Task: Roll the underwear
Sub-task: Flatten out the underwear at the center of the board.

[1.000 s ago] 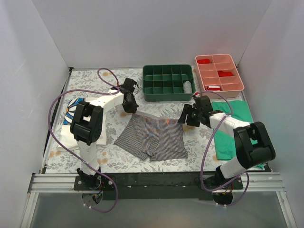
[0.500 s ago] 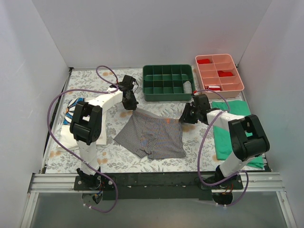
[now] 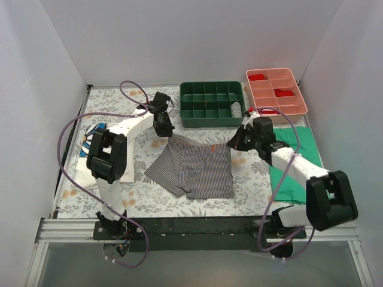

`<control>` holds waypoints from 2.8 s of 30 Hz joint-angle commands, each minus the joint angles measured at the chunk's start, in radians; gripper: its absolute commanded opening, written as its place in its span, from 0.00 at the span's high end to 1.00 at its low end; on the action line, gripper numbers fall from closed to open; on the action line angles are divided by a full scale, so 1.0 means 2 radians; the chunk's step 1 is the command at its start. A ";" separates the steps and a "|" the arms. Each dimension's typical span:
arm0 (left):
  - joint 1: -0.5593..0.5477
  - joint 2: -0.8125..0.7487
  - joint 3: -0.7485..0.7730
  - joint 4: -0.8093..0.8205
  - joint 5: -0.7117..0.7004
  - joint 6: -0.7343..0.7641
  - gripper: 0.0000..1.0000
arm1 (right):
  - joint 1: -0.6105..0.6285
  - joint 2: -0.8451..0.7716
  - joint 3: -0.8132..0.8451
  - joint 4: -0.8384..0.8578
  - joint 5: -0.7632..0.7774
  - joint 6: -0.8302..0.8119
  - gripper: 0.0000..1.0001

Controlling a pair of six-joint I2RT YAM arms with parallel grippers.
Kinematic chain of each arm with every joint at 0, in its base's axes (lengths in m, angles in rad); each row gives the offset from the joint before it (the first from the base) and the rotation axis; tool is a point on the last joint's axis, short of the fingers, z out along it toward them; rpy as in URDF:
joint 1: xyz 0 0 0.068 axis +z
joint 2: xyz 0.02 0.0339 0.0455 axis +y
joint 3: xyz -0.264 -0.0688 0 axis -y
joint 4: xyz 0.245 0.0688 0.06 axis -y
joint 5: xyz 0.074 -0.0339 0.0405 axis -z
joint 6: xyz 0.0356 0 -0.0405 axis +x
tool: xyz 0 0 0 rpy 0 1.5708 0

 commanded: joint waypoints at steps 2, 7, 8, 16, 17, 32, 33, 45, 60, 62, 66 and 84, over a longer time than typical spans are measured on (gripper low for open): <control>0.004 -0.093 -0.003 -0.012 0.005 -0.009 1.00 | -0.001 -0.098 -0.021 0.026 -0.054 -0.042 0.99; 0.004 -0.162 -0.030 -0.019 0.005 -0.017 1.00 | 0.000 -0.172 -0.024 -0.008 -0.067 -0.056 0.99; 0.004 -0.173 -0.032 -0.026 0.003 -0.018 1.00 | 0.000 -0.180 -0.021 -0.016 -0.076 -0.059 0.99; 0.004 -0.321 -0.069 -0.070 -0.011 -0.034 1.00 | 0.010 -0.266 0.004 -0.080 -0.144 -0.072 0.99; 0.003 -0.333 -0.081 -0.076 -0.012 -0.043 1.00 | 0.013 -0.282 0.006 -0.091 -0.151 -0.073 0.99; -0.010 -0.555 -0.082 -0.245 0.015 -0.136 1.00 | 0.086 -0.383 0.091 -0.193 -0.233 -0.051 0.99; -0.010 -0.554 -0.075 -0.254 0.016 -0.139 1.00 | 0.086 -0.382 0.092 -0.198 -0.232 -0.053 0.99; -0.010 -0.453 -0.167 -0.137 0.020 -0.112 1.00 | 0.085 -0.204 0.038 -0.172 -0.071 -0.072 0.99; 0.017 -0.083 -0.029 -0.006 0.021 -0.042 1.00 | 0.013 0.081 0.097 -0.040 -0.057 -0.089 0.99; 0.025 -0.045 -0.003 -0.006 0.020 -0.036 1.00 | 0.011 0.106 0.104 -0.027 -0.055 -0.087 0.99; 0.034 -0.001 0.028 -0.008 0.009 -0.024 1.00 | 0.007 0.142 0.126 -0.025 -0.040 -0.085 0.99; 0.048 -0.092 -0.040 0.009 0.041 0.015 0.02 | -0.001 0.047 0.088 -0.033 0.080 -0.050 0.38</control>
